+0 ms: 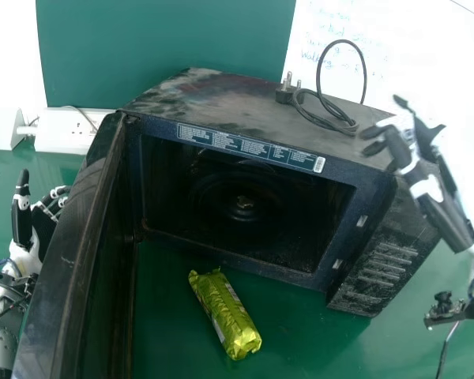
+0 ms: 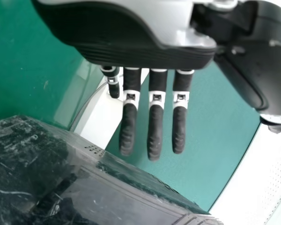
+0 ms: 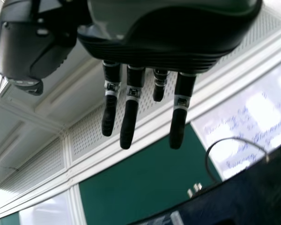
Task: Put biscuit inside oven
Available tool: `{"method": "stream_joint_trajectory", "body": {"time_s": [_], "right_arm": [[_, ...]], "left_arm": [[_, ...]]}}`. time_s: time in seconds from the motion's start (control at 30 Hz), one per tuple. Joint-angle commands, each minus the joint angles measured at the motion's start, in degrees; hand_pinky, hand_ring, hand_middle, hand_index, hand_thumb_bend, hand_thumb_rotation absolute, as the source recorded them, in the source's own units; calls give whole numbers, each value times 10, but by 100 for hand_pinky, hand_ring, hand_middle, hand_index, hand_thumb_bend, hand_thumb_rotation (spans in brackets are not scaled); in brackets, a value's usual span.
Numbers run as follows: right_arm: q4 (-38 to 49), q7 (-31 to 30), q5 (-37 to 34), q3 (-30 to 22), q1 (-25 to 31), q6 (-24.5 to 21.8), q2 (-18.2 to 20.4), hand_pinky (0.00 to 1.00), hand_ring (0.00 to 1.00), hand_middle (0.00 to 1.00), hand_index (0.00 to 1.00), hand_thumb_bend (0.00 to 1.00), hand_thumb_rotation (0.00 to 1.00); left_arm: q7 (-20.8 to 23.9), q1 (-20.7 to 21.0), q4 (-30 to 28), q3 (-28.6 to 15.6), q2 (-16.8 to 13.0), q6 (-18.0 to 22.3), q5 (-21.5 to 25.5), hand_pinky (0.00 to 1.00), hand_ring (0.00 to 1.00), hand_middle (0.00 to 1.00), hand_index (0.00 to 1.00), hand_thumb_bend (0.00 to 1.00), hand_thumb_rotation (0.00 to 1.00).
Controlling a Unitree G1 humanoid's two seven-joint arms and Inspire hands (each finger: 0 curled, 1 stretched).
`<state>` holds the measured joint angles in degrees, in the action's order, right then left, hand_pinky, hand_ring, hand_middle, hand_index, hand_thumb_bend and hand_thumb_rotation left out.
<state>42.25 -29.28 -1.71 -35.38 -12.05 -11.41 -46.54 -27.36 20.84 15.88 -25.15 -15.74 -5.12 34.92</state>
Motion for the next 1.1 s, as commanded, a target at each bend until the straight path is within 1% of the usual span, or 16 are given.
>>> {"method": "stream_joint_trajectory", "body": {"time_s": [0.0,0.07,0.2,0.27,0.33,0.4,0.5,0.6,0.63,0.7,0.73,0.77,0.8,0.9,0.97,1.07], "right_arm": [[-2,-17,-11,-10,11,6,-17,36,46,57,67,79,24],[-3,-28,-15,-12,16,13,-23,36,47,57,68,83,22],[-33,-54,-27,-12,20,80,-32,37,48,57,69,80,17],[-36,-63,-31,-13,24,79,-39,36,45,53,70,78,31],[-35,-69,-41,-11,25,65,-42,35,44,52,70,78,39],[-31,-74,-50,-9,28,50,-45,35,44,54,70,80,43],[-23,-90,-39,-15,44,39,-60,39,50,60,71,83,46],[-34,-122,-32,-21,56,59,-87,37,48,58,73,82,58],[-42,-133,-41,-22,57,65,-92,35,47,58,74,84,66],[-67,-146,-53,-17,57,107,-87,35,47,58,73,88,71],[-90,-160,-79,-12,55,133,-76,36,48,59,74,87,67],[-110,-166,-92,-4,54,162,-67,39,52,61,75,85,57],[-126,-157,-85,6,54,195,-55,40,52,62,75,85,55],[-163,-120,-48,34,50,280,-20,40,50,58,69,89,57],[-172,-118,-50,45,51,296,-18,41,53,60,70,91,59],[-182,-124,-67,48,58,311,-21,48,61,68,75,92,58]], "left_arm": [[1,-1,-4,-3,-3,-1,2,26,34,42,49,52,8],[0,0,-2,-4,-4,-2,4,26,34,42,49,52,8],[2,-1,-4,-3,-2,-4,4,26,34,42,49,52,8],[1,-1,-4,-3,-2,-3,4,26,34,42,49,52,8],[-1,-1,-4,-3,-2,-2,4,26,34,42,49,52,8],[-1,-1,-4,-1,-2,0,1,26,34,42,49,52,8],[0,-2,-6,1,-1,1,-1,26,34,42,49,52,8],[5,-1,-8,1,1,-2,0,26,34,42,49,52,8],[7,-1,-9,2,2,-1,-1,26,34,42,49,52,8],[12,-1,-11,4,4,0,-4,26,34,42,49,52,8],[14,-1,-12,5,5,-1,-4,26,34,42,49,52,8],[15,-1,-13,5,6,-1,-4,26,34,41,49,52,8],[16,0,-14,6,7,-2,-2,26,34,41,49,52,8],[17,1,-14,9,10,-1,-2,26,34,41,49,52,8],[20,2,-15,11,13,1,-5,26,34,41,49,52,8],[37,1,-27,18,17,-7,-7,25,33,41,49,52,8]]}}
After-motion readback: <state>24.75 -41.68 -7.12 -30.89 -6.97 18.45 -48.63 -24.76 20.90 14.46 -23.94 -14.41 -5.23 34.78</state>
